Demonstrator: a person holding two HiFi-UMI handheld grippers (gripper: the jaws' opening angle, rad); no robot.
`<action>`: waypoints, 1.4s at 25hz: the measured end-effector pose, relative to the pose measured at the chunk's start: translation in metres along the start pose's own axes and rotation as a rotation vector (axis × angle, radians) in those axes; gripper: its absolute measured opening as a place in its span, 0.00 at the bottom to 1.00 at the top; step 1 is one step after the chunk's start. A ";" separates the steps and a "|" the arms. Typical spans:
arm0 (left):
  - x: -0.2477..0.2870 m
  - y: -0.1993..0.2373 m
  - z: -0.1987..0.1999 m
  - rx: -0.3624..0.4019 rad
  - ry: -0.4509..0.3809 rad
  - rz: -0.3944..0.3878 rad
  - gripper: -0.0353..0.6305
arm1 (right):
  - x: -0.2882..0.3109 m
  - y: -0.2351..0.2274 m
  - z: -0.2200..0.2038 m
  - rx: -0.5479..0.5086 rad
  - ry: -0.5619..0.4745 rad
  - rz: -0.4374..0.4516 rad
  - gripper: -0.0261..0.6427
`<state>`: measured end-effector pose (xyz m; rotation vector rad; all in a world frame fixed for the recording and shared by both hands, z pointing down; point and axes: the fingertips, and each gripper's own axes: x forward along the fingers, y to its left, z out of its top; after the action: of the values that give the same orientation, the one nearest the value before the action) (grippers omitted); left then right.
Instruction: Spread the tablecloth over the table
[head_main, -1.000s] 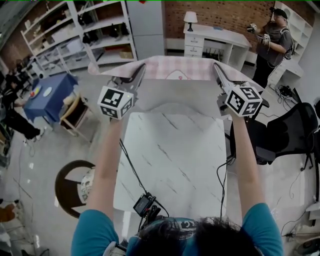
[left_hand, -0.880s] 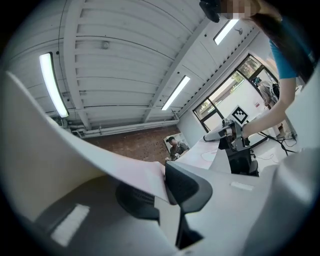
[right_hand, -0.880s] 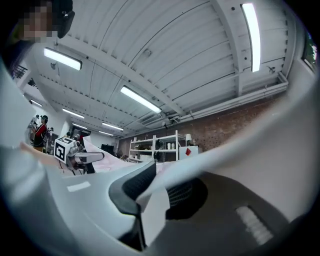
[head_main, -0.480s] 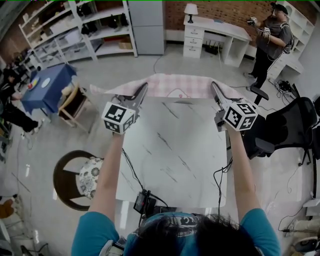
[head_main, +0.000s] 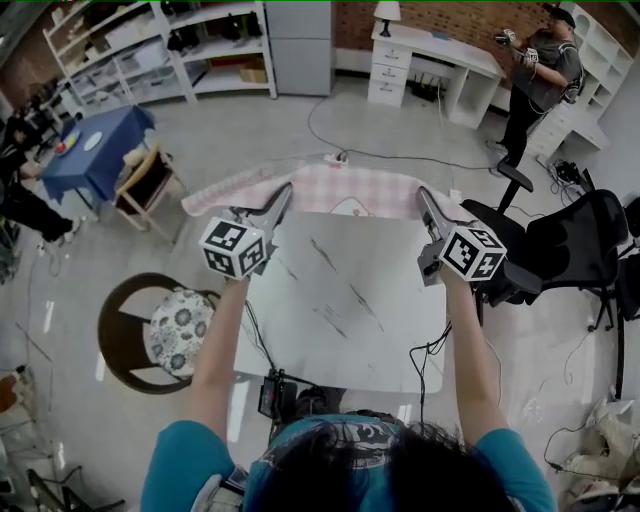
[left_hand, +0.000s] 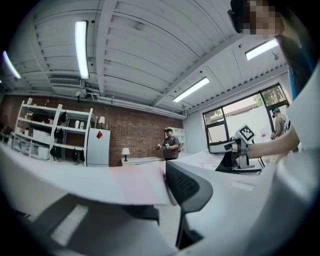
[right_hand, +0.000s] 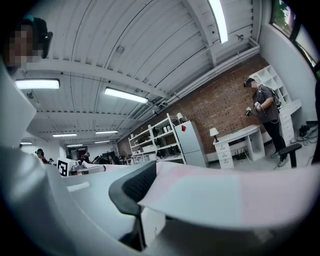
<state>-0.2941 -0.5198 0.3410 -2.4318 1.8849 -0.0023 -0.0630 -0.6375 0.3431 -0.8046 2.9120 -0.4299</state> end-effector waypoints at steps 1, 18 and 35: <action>-0.008 -0.005 -0.008 -0.023 0.010 0.000 0.15 | -0.008 0.003 -0.010 0.018 0.011 -0.001 0.11; -0.117 -0.087 -0.120 -0.391 0.159 0.065 0.15 | -0.125 0.033 -0.146 0.315 0.100 -0.004 0.11; -0.210 -0.147 -0.218 -0.711 0.273 0.132 0.19 | -0.210 0.068 -0.256 0.552 0.193 -0.020 0.11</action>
<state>-0.2138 -0.2911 0.5745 -2.8299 2.5054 0.4363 0.0424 -0.4109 0.5701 -0.7315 2.7132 -1.3001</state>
